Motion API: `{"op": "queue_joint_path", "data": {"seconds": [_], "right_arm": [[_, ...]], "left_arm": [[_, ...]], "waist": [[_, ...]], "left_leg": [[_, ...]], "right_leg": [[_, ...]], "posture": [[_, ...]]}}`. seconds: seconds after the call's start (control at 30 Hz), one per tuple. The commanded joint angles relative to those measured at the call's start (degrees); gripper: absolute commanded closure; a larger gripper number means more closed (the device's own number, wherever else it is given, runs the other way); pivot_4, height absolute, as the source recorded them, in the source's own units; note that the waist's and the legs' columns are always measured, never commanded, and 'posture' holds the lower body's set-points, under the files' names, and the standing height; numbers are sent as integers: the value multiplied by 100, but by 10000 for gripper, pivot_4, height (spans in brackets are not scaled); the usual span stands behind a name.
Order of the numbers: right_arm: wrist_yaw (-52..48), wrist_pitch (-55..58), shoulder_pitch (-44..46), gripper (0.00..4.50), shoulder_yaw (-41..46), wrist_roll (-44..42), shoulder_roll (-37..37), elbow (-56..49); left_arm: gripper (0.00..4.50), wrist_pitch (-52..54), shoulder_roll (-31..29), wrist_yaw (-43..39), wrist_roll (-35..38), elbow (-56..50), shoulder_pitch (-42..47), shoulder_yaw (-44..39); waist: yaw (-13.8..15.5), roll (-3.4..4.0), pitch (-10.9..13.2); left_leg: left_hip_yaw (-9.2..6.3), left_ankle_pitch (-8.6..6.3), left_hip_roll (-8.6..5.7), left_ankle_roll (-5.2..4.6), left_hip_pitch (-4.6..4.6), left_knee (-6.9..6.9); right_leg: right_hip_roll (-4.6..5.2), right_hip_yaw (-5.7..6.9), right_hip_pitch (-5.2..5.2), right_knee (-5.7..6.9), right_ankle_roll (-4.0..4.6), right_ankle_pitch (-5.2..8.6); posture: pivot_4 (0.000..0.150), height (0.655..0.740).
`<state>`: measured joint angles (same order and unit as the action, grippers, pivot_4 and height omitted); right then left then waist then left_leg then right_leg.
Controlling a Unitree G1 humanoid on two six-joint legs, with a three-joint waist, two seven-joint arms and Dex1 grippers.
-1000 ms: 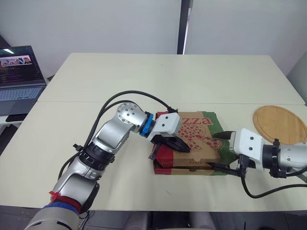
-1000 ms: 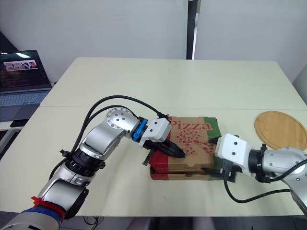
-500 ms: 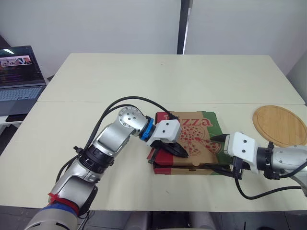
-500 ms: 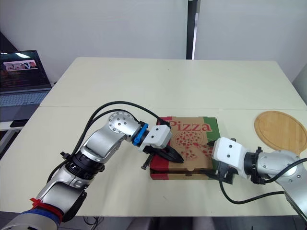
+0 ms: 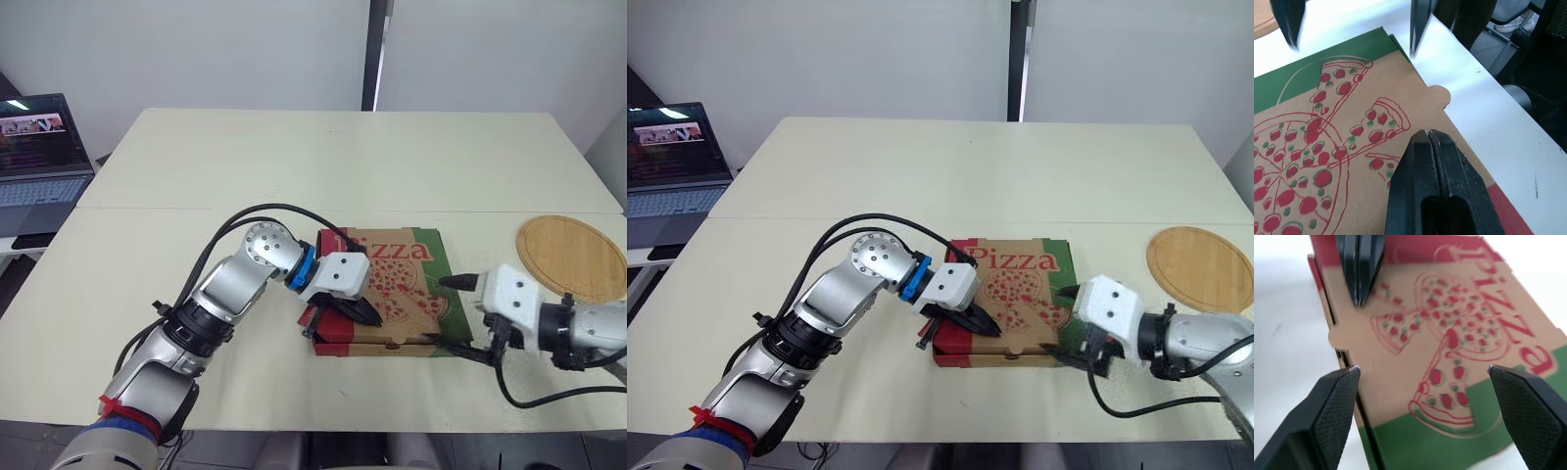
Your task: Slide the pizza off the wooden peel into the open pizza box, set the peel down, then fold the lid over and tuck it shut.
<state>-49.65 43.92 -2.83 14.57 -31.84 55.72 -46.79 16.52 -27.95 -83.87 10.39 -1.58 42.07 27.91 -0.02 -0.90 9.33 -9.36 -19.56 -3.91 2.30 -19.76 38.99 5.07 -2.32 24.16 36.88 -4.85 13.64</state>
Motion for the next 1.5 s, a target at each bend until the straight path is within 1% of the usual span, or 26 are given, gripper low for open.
{"op": "queue_joint_path", "data": {"seconds": [0.03, 0.1, 0.33, 0.43, 0.53, 0.63, 0.8, 0.9, 1.0, 1.1, 1.43, 1.5], "right_arm": [[202, 198, 124, 3824, 211, -409, -151, -182], [480, 167, 266, 8753, -118, -148, -215, -98], [881, -121, 638, 33280, -1458, 633, -428, 87], [852, -249, 713, 44867, -1745, 808, -464, 169], [808, -362, 770, 44867, -1894, 919, -481, 232], [781, -443, 817, 44867, -1979, 995, -494, 288], [720, -550, 830, 44867, -2045, 1106, -496, 345], [678, -588, 836, 44867, -2066, 1136, -494, 359], [648, -594, 846, 44867, -2066, 1151, -499, 363], [618, -587, 871, 44867, -2060, 1154, -501, 366], [533, -569, 915, 44867, -2061, 1149, -507, 379], [527, -562, 932, 44867, -2075, 1149, -515, 382]], "left_arm": [[45000, -95, 13, 37, -49, 21, 27, -4], [45000, -112, 28, 54, -54, 50, 42, -17], [45000, -84, 111, 139, 104, 90, 120, -188], [45000, 281, 128, 235, 509, -95, 213, -574], [45000, 716, -99, 282, 867, -196, 351, -1035], [45000, 765, -574, 169, 897, -62, 394, -1350], [45000, -39, -1553, -273, 434, 455, 104, -1415], [45000, -121, -1959, -564, 423, 312, -266, -1337], [45000, 17, -2014, -593, 495, -8, -558, -1282], [45000, 128, -1910, -471, 487, -237, -762, -1226], [45000, 27, -1502, -108, 265, -415, -972, -929], [45000, -103, -1336, 113, 199, -397, -971, -948]], "waist": [[0, 0, 0], [-1, 0, 0], [-10, 1, 0], [-10, 1, 0], [-12, 0, 0], [-38, 2, -1], [-50, 3, -2], [-46, 3, -2], [-11, 3, -2], [-1, 2, -1], [-15, 2, -1], [-10, 2, -2]], "left_leg": [[0, 0, 0, 0, 0, 0], [0, 0, 0, 0, 0, 0], [0, 0, 0, 0, 0, 0], [0, 0, -1, 1, -1, 0], [-2, 0, 0, 1, -1, 0], [-1, 0, 2, 1, 0, -1], [0, 0, 7, 1, 2, -5], [0, 0, 8, 1, 0, -5], [-1, 0, 6, 1, -3, -4], [-3, 0, 5, 0, -3, -3], [0, 0, 12, 0, -1, -3], [0, 0, 11, 0, -1, -3]], "right_leg": [[0, 0, 0, 0, 0, 0], [0, 0, 0, 0, 0, 0], [0, 0, 2, 0, 0, 0], [1, 0, 3, 0, 0, 0], [0, 1, 3, 0, 0, 0], [-2, 1, 6, 1, 0, 0], [-6, 2, 9, 1, 1, 0], [-6, 2, 10, -1, 1, 0], [-6, 2, 9, -1, 1, 0], [-6, 3, 4, -1, 1, 0], [-10, 2, 6, 0, 1, 0], [-10, 2, 5, 0, 1, 0]], "posture": [[1500, 7400], [1500, 7400], [1500, 7400], [1500, 7400], [1500, 7400], [1500, 7400], [1500, 7400], [1500, 7400], [1500, 7400], [1500, 7400], [1500, 7400], [1500, 7400]]}}
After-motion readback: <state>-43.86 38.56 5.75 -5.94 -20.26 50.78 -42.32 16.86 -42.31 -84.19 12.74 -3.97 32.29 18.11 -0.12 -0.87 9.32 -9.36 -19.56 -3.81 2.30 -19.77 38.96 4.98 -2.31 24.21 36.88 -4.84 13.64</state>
